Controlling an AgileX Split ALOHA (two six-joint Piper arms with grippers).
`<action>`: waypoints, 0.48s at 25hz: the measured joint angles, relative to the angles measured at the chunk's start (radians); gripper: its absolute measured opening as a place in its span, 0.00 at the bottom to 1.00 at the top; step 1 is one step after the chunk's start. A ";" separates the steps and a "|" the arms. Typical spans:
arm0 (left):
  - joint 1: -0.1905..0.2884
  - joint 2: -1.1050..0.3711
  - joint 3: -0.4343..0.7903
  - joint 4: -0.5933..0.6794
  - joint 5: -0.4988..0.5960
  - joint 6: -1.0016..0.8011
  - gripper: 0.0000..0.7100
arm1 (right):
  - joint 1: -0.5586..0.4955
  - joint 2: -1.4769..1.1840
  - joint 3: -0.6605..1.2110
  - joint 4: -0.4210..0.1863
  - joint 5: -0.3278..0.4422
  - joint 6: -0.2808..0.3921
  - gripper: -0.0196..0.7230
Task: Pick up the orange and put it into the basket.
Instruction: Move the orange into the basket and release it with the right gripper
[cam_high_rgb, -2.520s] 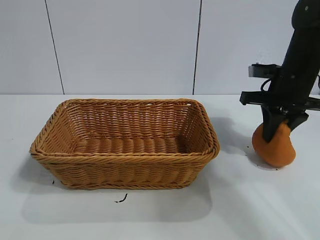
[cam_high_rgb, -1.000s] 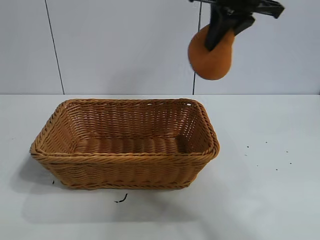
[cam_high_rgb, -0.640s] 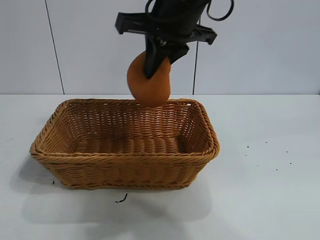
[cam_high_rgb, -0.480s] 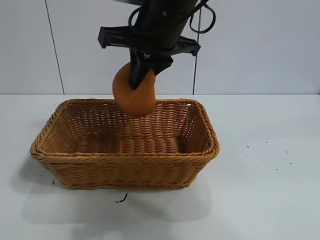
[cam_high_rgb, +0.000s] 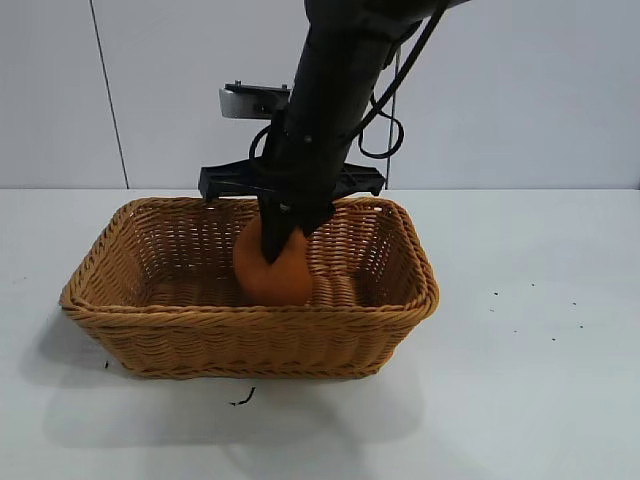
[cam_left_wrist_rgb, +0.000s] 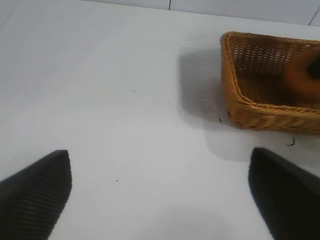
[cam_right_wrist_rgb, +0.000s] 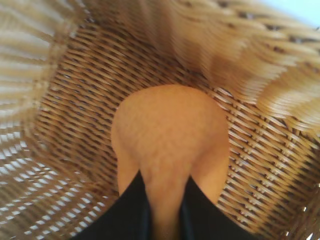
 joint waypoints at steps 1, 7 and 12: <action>0.000 0.000 0.000 0.000 0.000 0.000 0.97 | 0.000 0.000 0.000 -0.001 0.000 0.000 0.14; 0.000 0.000 0.000 0.000 0.000 0.000 0.97 | 0.000 -0.024 0.000 -0.005 0.011 0.000 0.77; 0.000 0.000 0.000 0.000 0.000 0.000 0.97 | 0.000 -0.066 -0.080 -0.036 0.097 0.000 0.94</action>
